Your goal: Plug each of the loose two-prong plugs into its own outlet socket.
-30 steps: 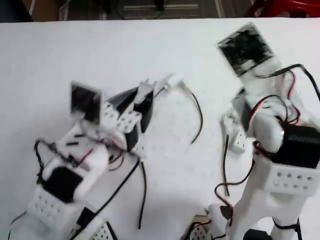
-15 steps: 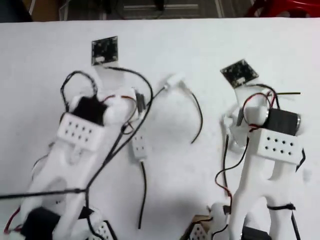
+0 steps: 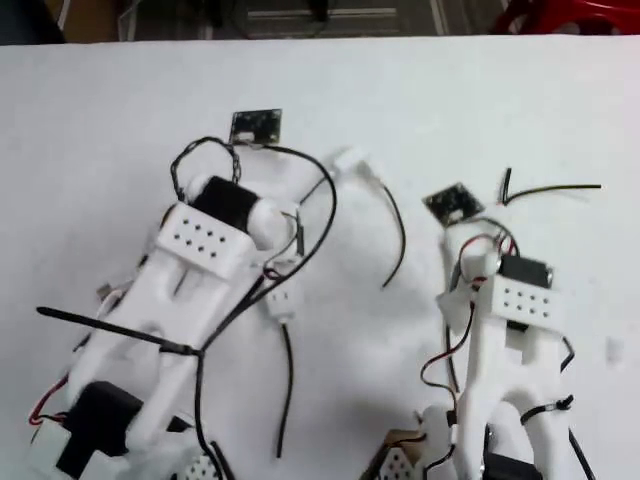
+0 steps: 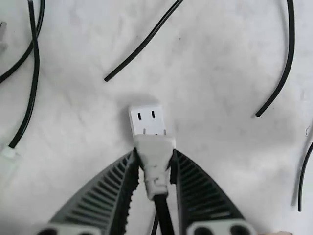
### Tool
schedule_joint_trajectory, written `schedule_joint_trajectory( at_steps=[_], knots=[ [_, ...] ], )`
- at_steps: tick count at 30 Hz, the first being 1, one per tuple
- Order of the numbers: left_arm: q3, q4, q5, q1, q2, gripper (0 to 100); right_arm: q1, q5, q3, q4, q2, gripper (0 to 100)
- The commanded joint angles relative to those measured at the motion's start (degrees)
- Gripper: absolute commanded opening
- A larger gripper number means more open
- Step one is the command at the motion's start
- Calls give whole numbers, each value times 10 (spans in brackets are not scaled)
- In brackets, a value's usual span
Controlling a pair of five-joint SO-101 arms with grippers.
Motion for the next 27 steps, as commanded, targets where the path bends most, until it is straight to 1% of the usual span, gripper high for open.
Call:
schedule_joint_trajectory(
  at_steps=[1,5,8,12,15,18,27],
  knots=[
    [-22,4,67,8,1,24,3,-17,48,-56,-11,20],
    [-4,3,205,9,6,24,4,-48,103,-100,-11,20],
    [19,-6,254,10,6,24,4,-52,133,-123,-11,20],
    [67,-41,304,7,6,24,3,-53,155,-143,-11,20],
    [105,-91,320,9,6,24,3,-53,156,-144,-11,20],
    [130,-135,319,9,6,24,3,-53,156,-145,-11,20],
    [142,-146,316,5,6,24,3,-53,157,-145,-11,20]
  ],
)
